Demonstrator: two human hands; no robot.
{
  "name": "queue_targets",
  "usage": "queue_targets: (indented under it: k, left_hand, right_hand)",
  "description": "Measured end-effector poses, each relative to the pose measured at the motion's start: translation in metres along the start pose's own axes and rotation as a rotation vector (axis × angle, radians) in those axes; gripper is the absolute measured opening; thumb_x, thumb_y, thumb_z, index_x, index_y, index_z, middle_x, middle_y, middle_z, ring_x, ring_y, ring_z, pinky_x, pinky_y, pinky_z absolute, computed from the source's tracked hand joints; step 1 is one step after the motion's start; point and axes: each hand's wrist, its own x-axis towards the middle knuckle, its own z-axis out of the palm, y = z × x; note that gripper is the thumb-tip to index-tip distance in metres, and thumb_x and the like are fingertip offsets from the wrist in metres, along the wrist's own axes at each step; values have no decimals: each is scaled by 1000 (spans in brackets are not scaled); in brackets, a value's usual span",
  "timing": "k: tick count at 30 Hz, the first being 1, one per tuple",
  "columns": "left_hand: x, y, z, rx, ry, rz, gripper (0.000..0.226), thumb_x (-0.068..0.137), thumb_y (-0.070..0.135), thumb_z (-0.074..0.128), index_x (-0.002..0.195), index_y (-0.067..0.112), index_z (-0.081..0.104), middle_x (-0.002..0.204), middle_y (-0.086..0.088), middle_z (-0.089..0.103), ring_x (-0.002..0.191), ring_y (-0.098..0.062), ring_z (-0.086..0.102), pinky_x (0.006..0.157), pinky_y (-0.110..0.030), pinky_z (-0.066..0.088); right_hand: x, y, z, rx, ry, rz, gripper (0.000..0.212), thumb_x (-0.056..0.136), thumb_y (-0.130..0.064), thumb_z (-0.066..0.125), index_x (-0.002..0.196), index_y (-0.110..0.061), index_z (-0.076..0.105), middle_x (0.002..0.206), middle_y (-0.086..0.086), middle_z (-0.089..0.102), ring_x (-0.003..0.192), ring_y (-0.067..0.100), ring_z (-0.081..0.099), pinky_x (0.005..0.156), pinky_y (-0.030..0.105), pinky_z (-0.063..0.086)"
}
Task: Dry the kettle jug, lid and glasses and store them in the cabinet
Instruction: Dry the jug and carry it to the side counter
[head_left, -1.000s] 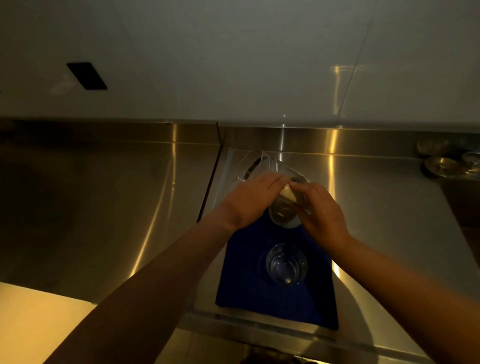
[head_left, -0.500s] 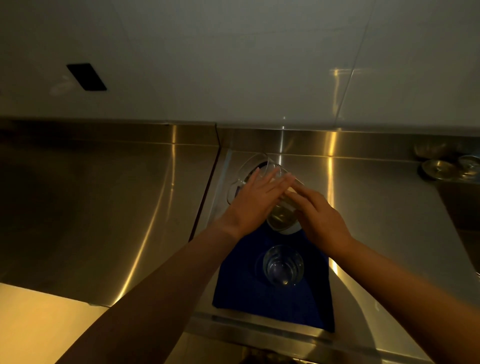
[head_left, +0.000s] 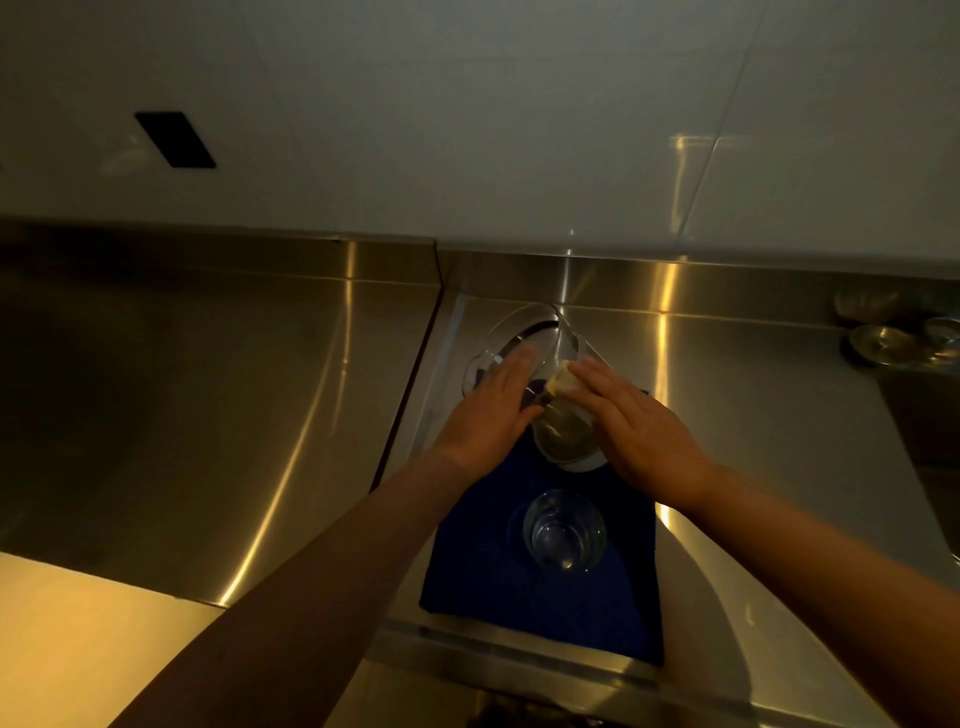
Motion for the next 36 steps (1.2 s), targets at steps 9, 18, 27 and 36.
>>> queue_targets:
  k: [9, 18, 27, 36]
  left_hand:
    - [9, 18, 15, 8, -50, 221, 35, 94, 25, 54, 127, 15, 48, 125, -2, 53, 115, -13, 49, 96, -31, 44]
    - [8, 37, 40, 220, -93, 357, 36, 96, 29, 50, 129, 12, 49, 130, -4, 53, 123, -15, 46, 110, -32, 30]
    - [-3, 56, 54, 285, -33, 425, 34, 93, 21, 55, 126, 12, 53, 131, -4, 53, 127, -16, 43, 113, -28, 17]
    - [-41, 55, 49, 165, 125, 418, 44, 88, 11, 64, 129, -1, 53, 131, -19, 53, 126, -28, 48, 109, -37, 35]
  right_hand:
    - [7, -1, -13, -167, -138, 126, 87, 58, 5, 78, 136, 1, 39, 143, 23, 37, 134, 38, 30, 104, 54, 35]
    - [-31, -1, -16, -225, -109, 136, 76, 59, -8, 82, 127, 4, 50, 132, 23, 50, 128, 38, 40, 106, 50, 20]
    - [-58, -3, -9, -181, -57, 171, 57, 71, -11, 70, 122, 6, 54, 126, 24, 55, 122, 39, 47, 106, 51, 33]
    - [-58, 5, -9, -121, -65, 143, 42, 75, -17, 71, 112, -1, 60, 116, 19, 60, 116, 35, 51, 102, 51, 38]
